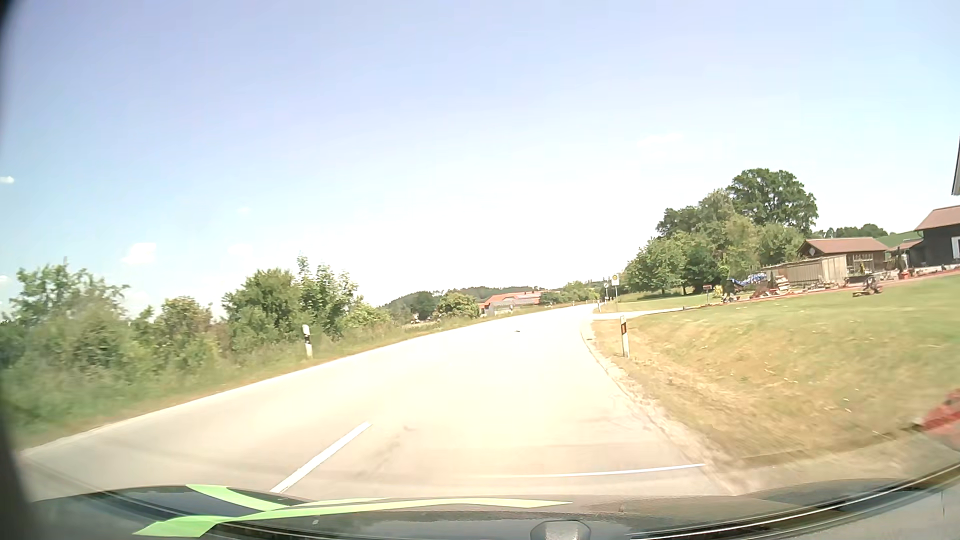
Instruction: Follow the waypoints while adhering to traffic rules and regulations
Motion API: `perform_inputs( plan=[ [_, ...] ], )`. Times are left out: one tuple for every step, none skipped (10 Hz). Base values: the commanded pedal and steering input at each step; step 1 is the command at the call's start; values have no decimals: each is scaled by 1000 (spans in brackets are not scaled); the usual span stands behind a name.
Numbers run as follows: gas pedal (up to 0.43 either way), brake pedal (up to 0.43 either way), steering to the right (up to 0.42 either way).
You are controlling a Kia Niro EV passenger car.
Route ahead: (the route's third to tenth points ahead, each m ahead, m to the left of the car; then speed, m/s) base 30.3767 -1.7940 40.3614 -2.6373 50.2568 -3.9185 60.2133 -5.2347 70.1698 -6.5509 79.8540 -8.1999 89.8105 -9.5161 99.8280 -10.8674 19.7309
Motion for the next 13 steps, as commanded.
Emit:
perform_inputs(
  plan=[
    [268,0,16],
    [280,0,17],
    [280,0,17],
    [280,0,17],
    [280,0,17],
    [280,0,16],
    [280,0,16],
    [280,0,17],
    [280,0,17],
    [280,0,17],
    [287,0,17],
    [299,0,17],
    [299,0,16]
  ],
)
